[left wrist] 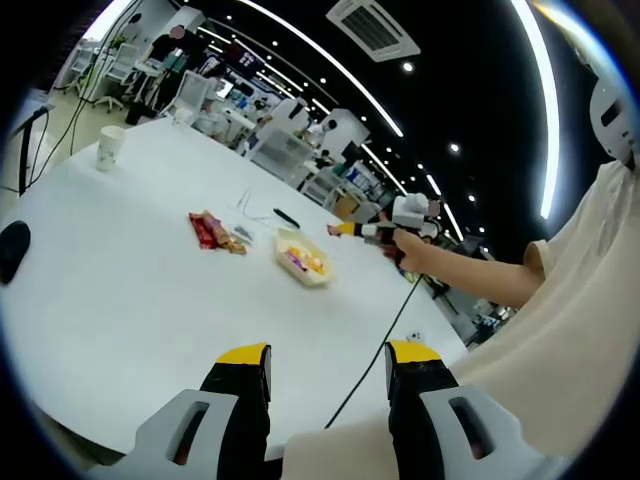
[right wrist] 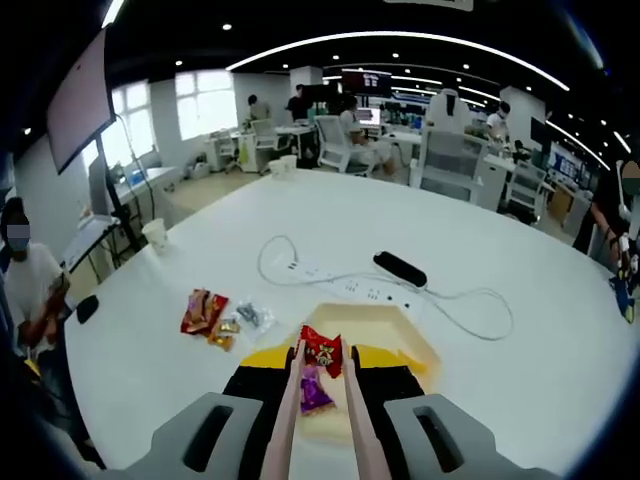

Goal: Place the target food into the container with the food tongs after gripping and lifting it, then release it inside without dropping or visibly crushing the food.

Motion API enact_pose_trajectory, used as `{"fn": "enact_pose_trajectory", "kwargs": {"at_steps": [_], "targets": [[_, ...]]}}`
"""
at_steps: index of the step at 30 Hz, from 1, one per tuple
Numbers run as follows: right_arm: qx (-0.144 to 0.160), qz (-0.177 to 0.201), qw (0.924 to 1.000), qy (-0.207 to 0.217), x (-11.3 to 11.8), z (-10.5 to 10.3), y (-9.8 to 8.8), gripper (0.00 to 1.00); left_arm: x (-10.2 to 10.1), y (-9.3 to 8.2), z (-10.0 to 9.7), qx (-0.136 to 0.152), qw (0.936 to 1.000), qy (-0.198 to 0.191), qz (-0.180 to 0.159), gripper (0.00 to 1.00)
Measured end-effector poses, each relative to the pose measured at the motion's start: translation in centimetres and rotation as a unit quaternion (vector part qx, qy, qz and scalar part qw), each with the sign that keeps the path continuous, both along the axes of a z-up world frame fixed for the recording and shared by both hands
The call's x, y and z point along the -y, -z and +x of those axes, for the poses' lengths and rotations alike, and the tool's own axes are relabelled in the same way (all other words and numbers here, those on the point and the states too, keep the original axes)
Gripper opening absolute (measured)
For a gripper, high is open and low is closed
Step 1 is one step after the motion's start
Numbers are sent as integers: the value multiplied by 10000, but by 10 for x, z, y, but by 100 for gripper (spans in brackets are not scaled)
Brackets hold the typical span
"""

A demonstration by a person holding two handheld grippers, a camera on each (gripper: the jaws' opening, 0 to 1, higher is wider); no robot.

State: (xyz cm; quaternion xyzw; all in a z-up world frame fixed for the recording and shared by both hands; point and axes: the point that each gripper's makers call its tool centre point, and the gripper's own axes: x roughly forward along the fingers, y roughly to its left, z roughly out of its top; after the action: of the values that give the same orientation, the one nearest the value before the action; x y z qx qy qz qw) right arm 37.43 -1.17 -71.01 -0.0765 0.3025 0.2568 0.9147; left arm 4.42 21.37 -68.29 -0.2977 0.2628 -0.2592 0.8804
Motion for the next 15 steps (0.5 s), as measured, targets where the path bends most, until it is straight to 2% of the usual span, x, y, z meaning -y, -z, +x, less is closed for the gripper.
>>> {"fn": "enact_pose_trajectory", "kwargs": {"at_steps": [15], "targets": [[-46,-2,10000,21,2,-6,1,22,1,3,-4,-33,10000,-23,-6,44]]}}
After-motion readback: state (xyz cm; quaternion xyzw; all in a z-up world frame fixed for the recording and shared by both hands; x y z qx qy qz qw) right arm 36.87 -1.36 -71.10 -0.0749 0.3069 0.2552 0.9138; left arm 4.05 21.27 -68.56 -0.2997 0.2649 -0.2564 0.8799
